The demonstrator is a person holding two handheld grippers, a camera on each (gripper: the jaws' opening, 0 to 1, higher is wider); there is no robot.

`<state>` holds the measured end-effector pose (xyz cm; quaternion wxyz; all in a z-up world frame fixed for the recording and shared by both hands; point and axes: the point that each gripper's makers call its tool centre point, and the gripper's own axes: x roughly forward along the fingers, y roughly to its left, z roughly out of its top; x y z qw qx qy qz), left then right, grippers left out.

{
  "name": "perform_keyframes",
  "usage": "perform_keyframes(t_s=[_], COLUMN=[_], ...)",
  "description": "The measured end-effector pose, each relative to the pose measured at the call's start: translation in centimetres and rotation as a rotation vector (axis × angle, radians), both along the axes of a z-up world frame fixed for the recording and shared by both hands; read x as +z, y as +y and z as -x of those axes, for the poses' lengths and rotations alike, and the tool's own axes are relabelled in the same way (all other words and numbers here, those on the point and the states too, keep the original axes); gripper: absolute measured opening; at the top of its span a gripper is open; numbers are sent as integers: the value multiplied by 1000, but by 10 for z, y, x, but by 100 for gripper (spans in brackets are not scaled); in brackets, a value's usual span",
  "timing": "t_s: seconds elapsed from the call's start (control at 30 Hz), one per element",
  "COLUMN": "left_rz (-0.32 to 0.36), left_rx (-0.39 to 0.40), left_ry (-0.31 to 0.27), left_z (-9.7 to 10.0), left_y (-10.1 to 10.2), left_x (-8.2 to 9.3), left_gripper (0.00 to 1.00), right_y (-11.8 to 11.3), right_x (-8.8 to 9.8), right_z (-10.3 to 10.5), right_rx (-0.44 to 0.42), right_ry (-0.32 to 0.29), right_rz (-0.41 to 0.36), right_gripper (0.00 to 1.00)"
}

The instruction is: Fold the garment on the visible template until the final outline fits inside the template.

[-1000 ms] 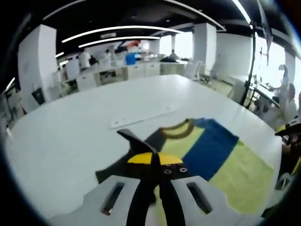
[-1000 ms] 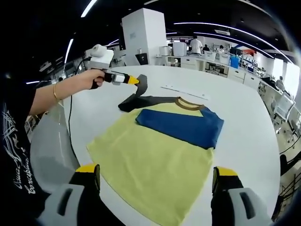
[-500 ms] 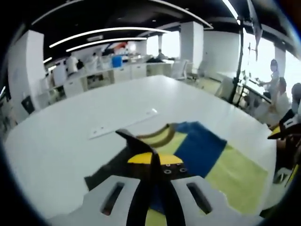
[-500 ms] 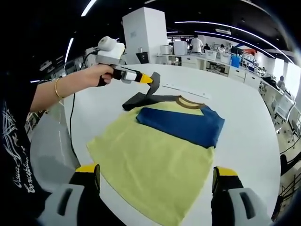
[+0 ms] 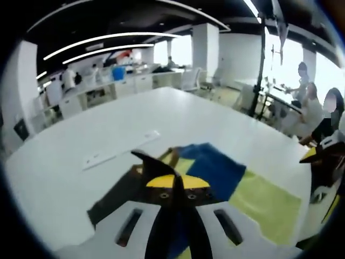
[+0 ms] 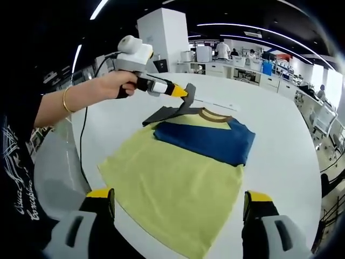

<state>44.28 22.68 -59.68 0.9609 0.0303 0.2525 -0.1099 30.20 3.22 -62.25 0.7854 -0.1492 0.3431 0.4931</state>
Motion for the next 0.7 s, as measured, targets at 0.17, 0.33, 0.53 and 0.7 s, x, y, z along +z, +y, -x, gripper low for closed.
perform_keyframes(t_s=[0.17, 0.33, 0.53, 0.7], left_rz=[-3, -1, 10, 16], left_rx=[-27, -57, -92, -120], left_ry=[6, 8, 15, 23], left_z=[-6, -11, -16, -16], left_y=[-12, -28, -50, -65], left_x=[-2, -4, -9, -14], left_gripper=[0, 0, 0, 0], right_y=[-1, -2, -4, -10], right_x=[0, -1, -4, -4], right_z=[-1, -1, 0, -1], right_rx=[-6, -11, -16, -32], right_ry=[-1, 1, 8, 10], right_rz=[1, 2, 4, 5], right_gripper=[99, 99, 99, 99])
